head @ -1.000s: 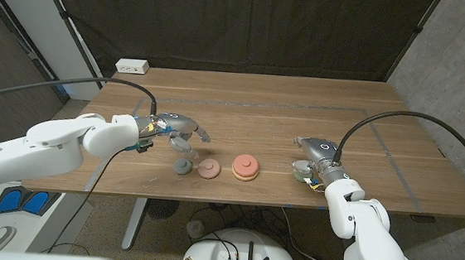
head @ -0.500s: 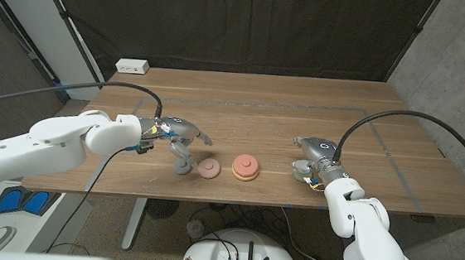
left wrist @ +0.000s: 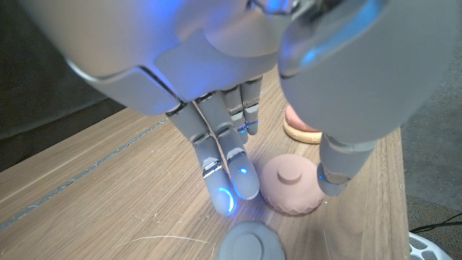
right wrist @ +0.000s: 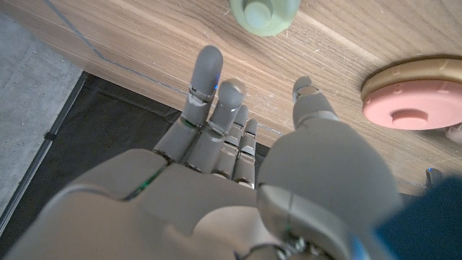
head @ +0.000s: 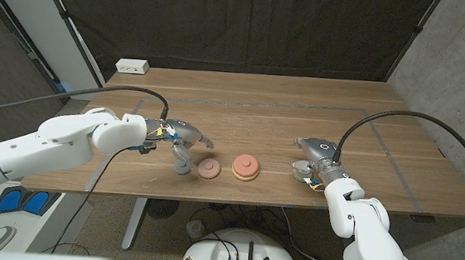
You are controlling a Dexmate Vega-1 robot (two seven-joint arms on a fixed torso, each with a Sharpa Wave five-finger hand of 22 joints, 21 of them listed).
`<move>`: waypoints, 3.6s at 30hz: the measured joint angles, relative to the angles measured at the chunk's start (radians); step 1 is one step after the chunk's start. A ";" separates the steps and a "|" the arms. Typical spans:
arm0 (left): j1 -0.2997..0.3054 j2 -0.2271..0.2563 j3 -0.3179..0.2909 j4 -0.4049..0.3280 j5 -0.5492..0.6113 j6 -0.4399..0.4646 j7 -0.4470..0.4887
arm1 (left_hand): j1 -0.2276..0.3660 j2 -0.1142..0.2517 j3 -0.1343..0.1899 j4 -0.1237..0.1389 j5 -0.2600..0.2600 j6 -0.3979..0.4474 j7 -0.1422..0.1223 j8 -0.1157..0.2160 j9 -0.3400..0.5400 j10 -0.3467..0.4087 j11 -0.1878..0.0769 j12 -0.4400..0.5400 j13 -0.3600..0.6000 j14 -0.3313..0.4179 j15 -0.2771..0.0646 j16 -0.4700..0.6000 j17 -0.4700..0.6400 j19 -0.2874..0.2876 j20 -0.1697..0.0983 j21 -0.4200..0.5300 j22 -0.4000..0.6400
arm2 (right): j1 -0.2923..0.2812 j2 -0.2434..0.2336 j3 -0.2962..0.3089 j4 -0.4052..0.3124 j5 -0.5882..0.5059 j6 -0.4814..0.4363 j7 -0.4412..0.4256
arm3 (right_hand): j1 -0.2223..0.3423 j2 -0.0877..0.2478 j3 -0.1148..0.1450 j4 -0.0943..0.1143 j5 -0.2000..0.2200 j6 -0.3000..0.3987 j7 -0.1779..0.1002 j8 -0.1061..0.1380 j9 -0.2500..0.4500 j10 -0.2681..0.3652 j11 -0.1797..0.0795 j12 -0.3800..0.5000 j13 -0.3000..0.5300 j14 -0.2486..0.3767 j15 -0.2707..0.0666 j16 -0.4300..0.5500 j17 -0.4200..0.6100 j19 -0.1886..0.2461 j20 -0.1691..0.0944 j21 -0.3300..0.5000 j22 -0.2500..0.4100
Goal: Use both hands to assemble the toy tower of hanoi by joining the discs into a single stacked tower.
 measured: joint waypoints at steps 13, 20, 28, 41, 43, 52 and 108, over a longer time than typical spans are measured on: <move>-0.012 -0.024 0.019 0.009 0.056 -0.018 -0.004 | 0.017 0.010 0.000 0.000 -0.007 0.028 -0.010 0.011 0.000 0.025 -0.018 0.012 -0.005 0.011 0.000 0.004 -0.002 0.000 0.000 0.004 0.000 | -0.003 0.011 0.002 0.000 -0.009 0.004 0.004 | 0.000 0.000 0.004 -0.004 0.000 0.000 0.000 0.000 0.005 0.000 0.000 0.000 0.000 0.000 0.000 0.000 0.004 -0.003 0.004 0.000 0.000; -0.006 -0.037 0.025 0.022 0.095 -0.034 0.018 | 0.026 0.009 0.000 0.000 -0.007 0.028 -0.010 0.011 0.000 0.031 -0.013 0.012 -0.010 0.011 0.000 0.004 -0.004 0.001 -0.001 0.004 0.000 | -0.002 0.021 0.003 0.005 -0.012 0.006 0.005 | -0.005 0.005 0.004 -0.004 0.000 0.000 0.000 0.000 0.005 0.000 0.000 0.000 0.001 0.000 0.000 0.000 0.000 -0.003 0.004 0.000 0.000; 0.005 -0.051 0.033 0.033 0.112 -0.040 0.026 | 0.026 0.009 -0.005 0.006 -0.007 0.033 -0.015 0.019 0.000 0.031 -0.013 0.012 -0.010 0.016 -0.005 0.008 -0.003 0.005 -0.005 0.004 0.000 | 0.000 0.025 0.003 0.007 -0.014 0.010 0.009 | -0.005 0.005 0.004 -0.004 0.000 0.000 0.000 0.000 0.005 0.000 0.000 0.000 0.006 0.000 0.000 0.000 -0.001 -0.003 0.004 0.004 0.000; 0.014 -0.069 0.046 0.046 0.149 -0.058 0.047 | 0.035 0.010 -0.005 0.006 -0.011 0.058 -0.025 0.026 0.000 0.050 -0.023 0.019 -0.014 0.032 -0.011 0.018 -0.002 0.016 -0.005 0.015 0.000 | 0.000 0.028 0.006 0.008 -0.013 0.016 0.010 | 0.000 0.011 0.007 -0.002 0.000 0.000 0.000 0.000 0.010 0.003 0.004 -0.007 0.006 0.000 0.000 0.000 0.003 -0.003 0.003 0.004 0.000; 0.014 -0.073 0.053 0.049 0.152 -0.059 0.048 | 0.039 0.006 -0.005 0.006 -0.011 0.058 -0.025 0.026 0.000 0.050 -0.023 0.019 -0.014 0.034 -0.013 0.018 -0.003 0.016 -0.005 0.015 0.000 | 0.000 0.028 0.006 0.008 -0.013 0.016 0.010 | 0.000 0.011 0.007 -0.002 0.000 0.000 0.000 0.000 0.010 0.004 0.004 -0.007 0.006 0.000 0.000 0.000 0.003 -0.003 0.003 0.004 0.000; 0.014 -0.096 0.069 0.063 0.209 -0.069 0.072 | 0.044 0.012 -0.005 0.006 -0.011 0.063 -0.031 0.026 0.000 0.053 -0.026 0.019 -0.019 0.034 -0.013 0.018 -0.009 0.016 -0.005 0.015 0.000 | -0.005 0.029 0.006 0.005 -0.015 0.016 0.013 | -0.007 0.017 0.007 -0.002 0.000 0.000 0.000 0.000 0.010 0.003 0.004 -0.007 0.006 0.000 0.000 0.000 0.006 -0.003 0.003 0.004 0.000; -0.036 -0.180 0.141 0.130 0.240 -0.073 0.031 | 0.075 0.036 -0.010 0.010 -0.016 0.234 -0.048 0.066 0.003 0.204 -0.051 0.068 -0.017 0.061 -0.021 0.030 -0.011 0.042 -0.010 0.030 0.000 | -0.022 0.035 0.020 0.003 0.009 -0.007 -0.014 | -0.009 0.038 0.024 -0.001 0.012 0.009 0.001 -0.004 0.014 0.020 0.009 -0.007 0.014 0.000 0.000 -0.004 0.011 -0.003 0.003 0.007 -0.005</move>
